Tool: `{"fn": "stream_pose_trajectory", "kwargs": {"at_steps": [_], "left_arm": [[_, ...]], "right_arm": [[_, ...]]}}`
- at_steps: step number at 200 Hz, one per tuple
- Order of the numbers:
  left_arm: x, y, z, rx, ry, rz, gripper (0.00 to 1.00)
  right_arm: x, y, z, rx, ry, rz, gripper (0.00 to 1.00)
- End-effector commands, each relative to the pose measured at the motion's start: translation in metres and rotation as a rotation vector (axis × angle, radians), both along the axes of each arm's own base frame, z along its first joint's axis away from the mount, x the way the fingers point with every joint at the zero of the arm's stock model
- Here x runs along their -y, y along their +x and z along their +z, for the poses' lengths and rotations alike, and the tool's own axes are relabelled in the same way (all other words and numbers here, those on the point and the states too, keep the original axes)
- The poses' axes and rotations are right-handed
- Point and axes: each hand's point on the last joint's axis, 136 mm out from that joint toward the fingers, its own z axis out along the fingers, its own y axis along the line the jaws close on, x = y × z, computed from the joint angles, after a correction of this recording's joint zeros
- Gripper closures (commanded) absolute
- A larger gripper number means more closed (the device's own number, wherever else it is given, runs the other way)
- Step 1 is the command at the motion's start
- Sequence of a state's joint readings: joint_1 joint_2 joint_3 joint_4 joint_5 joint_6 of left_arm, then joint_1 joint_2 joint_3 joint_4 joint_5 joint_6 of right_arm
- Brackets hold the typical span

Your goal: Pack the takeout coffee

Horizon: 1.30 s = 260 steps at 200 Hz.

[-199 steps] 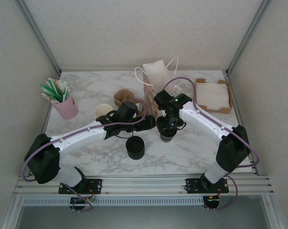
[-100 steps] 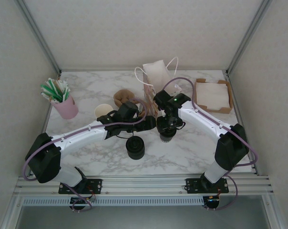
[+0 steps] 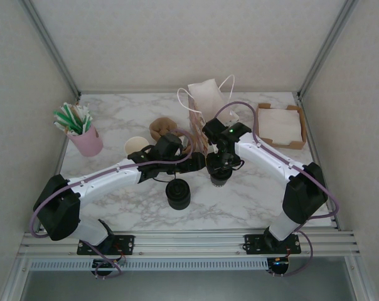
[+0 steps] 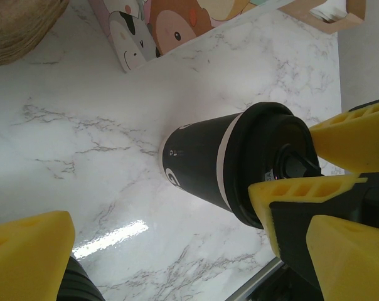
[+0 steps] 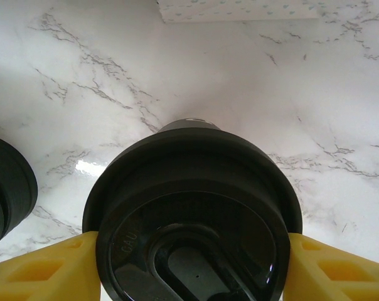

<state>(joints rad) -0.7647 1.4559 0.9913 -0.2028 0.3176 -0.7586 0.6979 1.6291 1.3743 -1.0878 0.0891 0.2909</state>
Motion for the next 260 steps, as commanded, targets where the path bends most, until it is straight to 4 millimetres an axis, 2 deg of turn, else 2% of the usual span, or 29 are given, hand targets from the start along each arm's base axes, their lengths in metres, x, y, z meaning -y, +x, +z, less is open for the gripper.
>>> {"fn": "stream_pose_trajectory", "kwargs": {"at_steps": [1, 74, 159, 194, 200, 231, 260], "left_arm": [[0.008, 0.001, 0.007, 0.023, -0.009, -0.024, 0.05], [0.009, 0.002, 0.01, 0.029, -0.017, -0.022, 0.05], [0.009, 0.003, 0.019, 0.046, -0.022, -0.025, 0.05], [0.009, 0.003, 0.02, 0.049, -0.023, -0.027, 0.05], [0.009, 0.003, 0.021, 0.049, -0.025, -0.027, 0.05], [0.008, 0.003, 0.023, 0.054, -0.025, -0.023, 0.05], [0.008, 0.002, 0.025, 0.056, -0.03, -0.023, 0.04]], "right_arm": [[0.009, -0.009, -0.019, -0.055, -0.047, -0.007, 0.35], [0.016, -0.017, -0.029, -0.08, -0.107, 0.011, 0.35], [0.004, -0.038, -0.003, -0.096, -0.002, 0.059, 0.35], [0.008, -0.046, -0.004, -0.115, -0.016, 0.076, 0.34], [0.002, -0.053, -0.005, -0.118, -0.02, 0.11, 0.34], [-0.001, -0.063, -0.005, -0.123, -0.035, 0.16, 0.34], [0.0, -0.065, -0.005, -0.118, -0.046, 0.175, 0.27]]}}
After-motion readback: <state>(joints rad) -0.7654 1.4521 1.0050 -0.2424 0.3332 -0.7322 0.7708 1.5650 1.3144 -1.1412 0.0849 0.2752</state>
